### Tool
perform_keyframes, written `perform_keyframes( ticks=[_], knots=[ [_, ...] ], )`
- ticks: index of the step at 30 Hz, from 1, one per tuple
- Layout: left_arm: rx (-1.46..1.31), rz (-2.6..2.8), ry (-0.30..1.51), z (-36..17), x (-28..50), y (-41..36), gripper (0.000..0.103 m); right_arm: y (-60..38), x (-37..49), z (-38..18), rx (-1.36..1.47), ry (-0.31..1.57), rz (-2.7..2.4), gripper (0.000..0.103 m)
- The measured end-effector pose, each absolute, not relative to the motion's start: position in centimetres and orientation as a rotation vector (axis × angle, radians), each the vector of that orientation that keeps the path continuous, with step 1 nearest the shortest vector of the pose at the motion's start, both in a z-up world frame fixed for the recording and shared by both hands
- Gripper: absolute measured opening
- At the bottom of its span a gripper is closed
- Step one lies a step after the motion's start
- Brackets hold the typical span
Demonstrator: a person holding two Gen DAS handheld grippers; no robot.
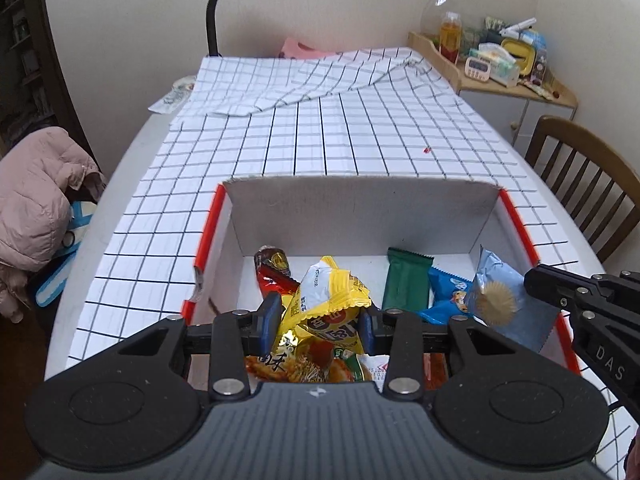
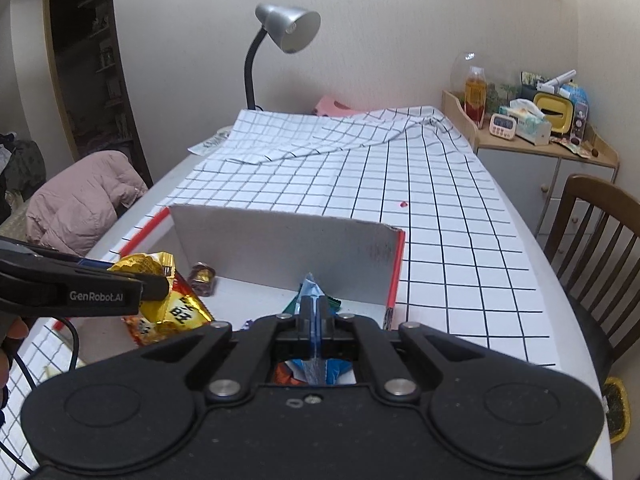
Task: Organize snacks
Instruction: 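Carry the yellow bag and light-blue packet into the red box and release both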
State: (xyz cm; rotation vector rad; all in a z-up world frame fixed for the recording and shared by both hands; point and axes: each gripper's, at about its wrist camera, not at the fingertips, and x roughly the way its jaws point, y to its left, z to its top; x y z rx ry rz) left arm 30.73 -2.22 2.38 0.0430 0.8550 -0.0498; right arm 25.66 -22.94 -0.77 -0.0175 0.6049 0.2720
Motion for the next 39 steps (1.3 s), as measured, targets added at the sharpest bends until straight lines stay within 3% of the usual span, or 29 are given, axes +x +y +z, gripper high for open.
perform_keyframes(
  ticks=[21, 27, 30, 35, 39],
  knots=[
    [0.091, -0.035, 0.948, -1.0, 33.9, -2.4, 0.039, -22.9, 27.5, -3.9, -0.016, 0.692, 0.267, 0.001],
    [0.08, -0.025, 0.937, -0.7, 33.5, -2.4, 0.04, -23.1, 27.1, -3.9, -0.018, 0.694, 0.263, 0.008],
    [0.074, -0.024, 0.927, -0.4, 33.2, -2.4, 0.045, -23.0, 26.7, -3.8, -0.024, 0.691, 0.259, 0.015],
    [0.062, -0.03, 0.912, 0.3, 32.4, -2.3, 0.057, -23.2, 26.0, -3.3, -0.017, 0.686, 0.249, 0.019],
    [0.052, -0.035, 0.897, 0.9, 31.5, -2.3, 0.059, -23.3, 25.1, -2.7, -0.019, 0.674, 0.251, 0.026]
  ],
)
